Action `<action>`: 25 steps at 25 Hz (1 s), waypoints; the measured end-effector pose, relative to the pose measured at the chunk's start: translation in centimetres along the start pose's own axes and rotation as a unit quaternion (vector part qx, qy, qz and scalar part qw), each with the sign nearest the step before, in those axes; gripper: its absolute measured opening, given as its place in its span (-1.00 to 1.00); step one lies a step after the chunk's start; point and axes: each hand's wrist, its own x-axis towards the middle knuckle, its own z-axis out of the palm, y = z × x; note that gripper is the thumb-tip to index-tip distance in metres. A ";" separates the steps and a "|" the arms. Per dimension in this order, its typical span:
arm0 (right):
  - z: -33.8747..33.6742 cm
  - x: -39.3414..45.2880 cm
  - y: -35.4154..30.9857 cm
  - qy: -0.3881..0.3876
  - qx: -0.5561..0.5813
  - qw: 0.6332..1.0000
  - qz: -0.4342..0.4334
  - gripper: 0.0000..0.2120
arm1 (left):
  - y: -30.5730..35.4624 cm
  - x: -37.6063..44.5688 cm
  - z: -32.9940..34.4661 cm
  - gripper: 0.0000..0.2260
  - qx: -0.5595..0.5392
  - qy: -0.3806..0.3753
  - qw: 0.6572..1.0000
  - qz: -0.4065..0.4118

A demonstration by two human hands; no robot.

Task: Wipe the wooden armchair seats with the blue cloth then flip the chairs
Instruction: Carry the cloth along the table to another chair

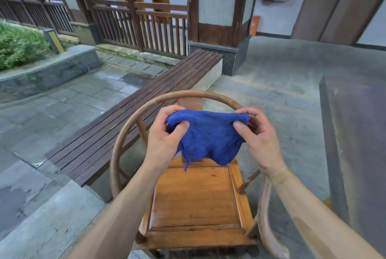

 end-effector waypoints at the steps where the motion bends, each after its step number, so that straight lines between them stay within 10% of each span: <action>1: -0.6 0.1 -0.4 0.006 -0.003 1.000 -0.001 -0.77 | 0.2 0.2 0.7 -0.72 -0.009 -0.002 1.000 0.001; 15: -18.8 -4.5 -6.5 0.262 -0.074 0.962 -0.018 -0.71 | 0.8 2.5 22.5 -0.74 -0.158 -0.220 0.962 -0.038; 25: -19.9 -18.6 -13.5 0.553 -0.239 0.798 -0.005 -0.75 | 2.0 -4.8 35.5 -0.77 -0.276 -0.544 0.789 -0.069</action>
